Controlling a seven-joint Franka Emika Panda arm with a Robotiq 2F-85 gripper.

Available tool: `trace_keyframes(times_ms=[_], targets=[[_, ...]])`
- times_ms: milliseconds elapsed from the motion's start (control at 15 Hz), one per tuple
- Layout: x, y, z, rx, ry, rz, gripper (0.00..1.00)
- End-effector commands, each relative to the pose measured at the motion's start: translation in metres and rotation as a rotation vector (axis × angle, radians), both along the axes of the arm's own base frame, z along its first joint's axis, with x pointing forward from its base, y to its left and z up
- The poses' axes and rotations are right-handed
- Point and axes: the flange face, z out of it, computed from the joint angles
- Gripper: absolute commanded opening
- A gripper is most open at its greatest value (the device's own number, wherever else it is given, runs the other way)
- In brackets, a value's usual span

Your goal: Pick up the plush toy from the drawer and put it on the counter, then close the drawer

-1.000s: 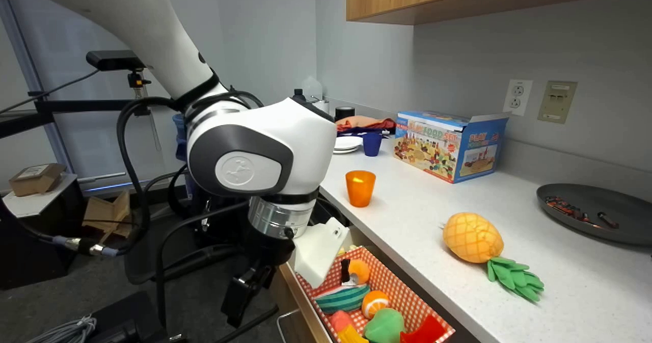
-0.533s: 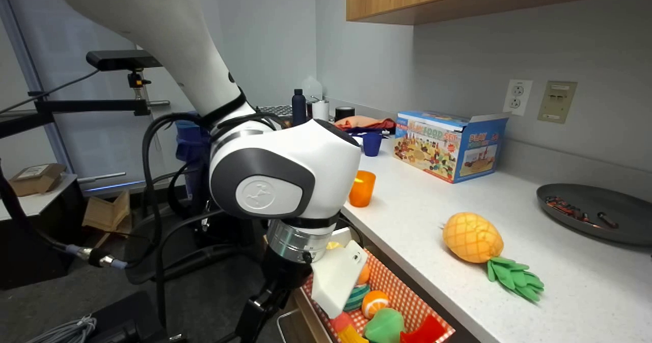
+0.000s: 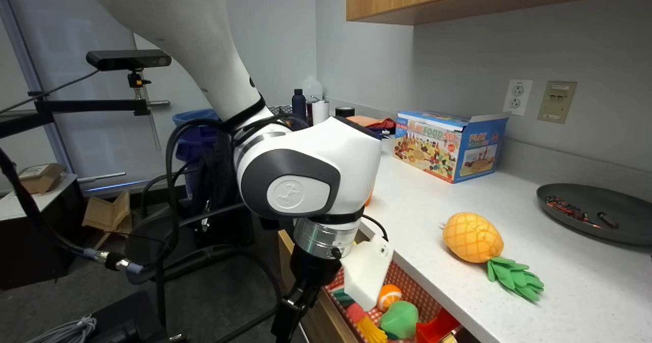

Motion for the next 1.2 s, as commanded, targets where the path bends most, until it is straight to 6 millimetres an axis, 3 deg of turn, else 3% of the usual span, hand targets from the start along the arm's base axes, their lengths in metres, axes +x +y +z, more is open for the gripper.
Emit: trace_keyframes(times_ms=[0,267,667,933,1133], targets=[[0.032,-0.016,-0.003,-0.050,-0.026,0.009,1.00],[0.069,-0.021,-0.002,-0.082,-0.062,0.036,1.00],[0.114,-0.032,0.015,-0.171,-0.167,0.084,1.00],[0.118,-0.039,0.024,-0.192,-0.211,0.078,1.00],[0.111,-0.022,0.037,-0.162,-0.201,0.095,1.00]])
